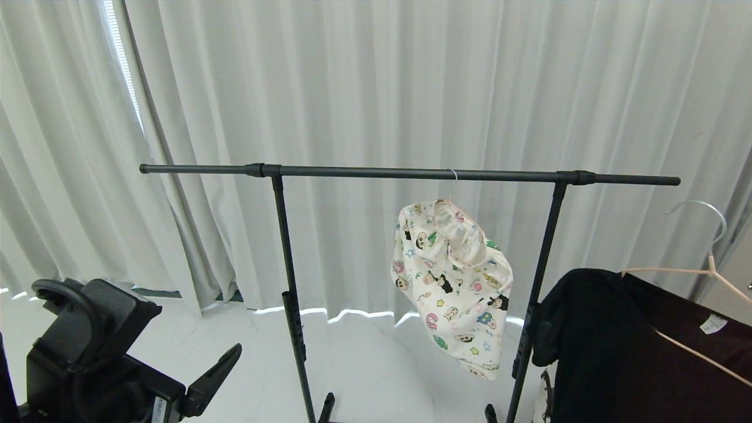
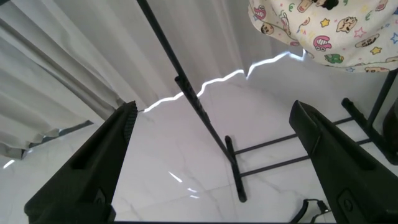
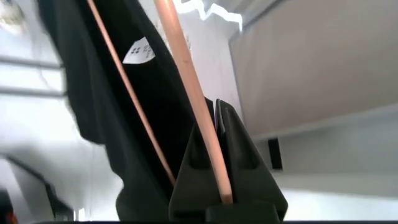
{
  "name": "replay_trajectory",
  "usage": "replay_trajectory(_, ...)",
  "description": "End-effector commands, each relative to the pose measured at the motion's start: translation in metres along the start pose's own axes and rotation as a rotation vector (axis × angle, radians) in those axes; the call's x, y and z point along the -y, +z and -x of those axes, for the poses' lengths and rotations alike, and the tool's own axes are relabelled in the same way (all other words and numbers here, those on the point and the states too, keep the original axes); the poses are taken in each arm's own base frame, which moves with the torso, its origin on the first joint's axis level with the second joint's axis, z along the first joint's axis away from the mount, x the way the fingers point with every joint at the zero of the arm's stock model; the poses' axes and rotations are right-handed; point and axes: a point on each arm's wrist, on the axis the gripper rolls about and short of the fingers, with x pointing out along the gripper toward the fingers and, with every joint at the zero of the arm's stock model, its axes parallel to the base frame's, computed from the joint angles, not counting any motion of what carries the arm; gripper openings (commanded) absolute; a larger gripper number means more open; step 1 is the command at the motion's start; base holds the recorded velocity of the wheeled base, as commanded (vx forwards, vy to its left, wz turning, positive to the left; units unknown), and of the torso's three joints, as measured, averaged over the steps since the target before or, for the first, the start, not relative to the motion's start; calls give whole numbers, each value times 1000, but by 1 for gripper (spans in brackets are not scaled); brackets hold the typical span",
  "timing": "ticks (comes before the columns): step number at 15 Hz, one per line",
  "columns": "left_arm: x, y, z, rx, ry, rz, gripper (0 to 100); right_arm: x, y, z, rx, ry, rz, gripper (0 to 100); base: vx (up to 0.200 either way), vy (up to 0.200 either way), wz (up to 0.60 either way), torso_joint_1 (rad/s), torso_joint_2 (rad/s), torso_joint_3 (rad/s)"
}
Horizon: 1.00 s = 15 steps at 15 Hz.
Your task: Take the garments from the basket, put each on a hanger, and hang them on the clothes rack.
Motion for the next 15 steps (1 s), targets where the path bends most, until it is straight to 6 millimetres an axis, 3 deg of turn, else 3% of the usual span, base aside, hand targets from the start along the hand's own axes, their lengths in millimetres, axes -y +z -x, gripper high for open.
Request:
replay_trajectory(1,0,0,1,2,1,0,100,-5,6,-8,10,18,13,0,200,0,0,-2,7,2)
replay_trajectory(15,2,-11,8,0,-14,-15,100,-17,15,-10,68,73,30,0,200,0,0,4,4,1)
